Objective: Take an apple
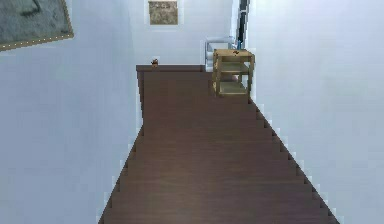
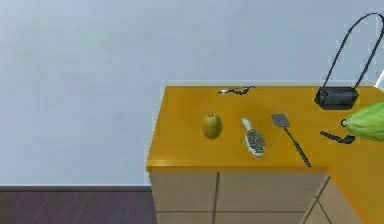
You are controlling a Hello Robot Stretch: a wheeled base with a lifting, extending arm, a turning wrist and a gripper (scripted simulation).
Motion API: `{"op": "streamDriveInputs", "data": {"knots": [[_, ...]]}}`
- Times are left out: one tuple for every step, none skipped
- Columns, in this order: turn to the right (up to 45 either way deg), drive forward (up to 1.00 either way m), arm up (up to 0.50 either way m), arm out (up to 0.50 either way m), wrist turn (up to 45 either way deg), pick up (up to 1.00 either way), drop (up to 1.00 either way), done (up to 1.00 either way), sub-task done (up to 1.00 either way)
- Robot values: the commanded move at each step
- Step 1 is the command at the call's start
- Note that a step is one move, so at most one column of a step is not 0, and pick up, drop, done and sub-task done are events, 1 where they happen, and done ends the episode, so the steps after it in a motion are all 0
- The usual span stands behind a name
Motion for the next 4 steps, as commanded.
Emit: {"op": "streamDriveInputs", "data": {"knots": [[0.0,0.00,0.50,0.00,0.0,0.00,0.00,0.00,0.00],[0.0,0.00,0.38,0.00,0.0,0.00,0.00,0.00,0.00],[0.0,0.00,0.00,0.32,0.0,0.00,0.00,0.00,0.00],[0.0,0.00,0.00,0.00,45.0,0.00,0.00,0.00,0.00]]}}
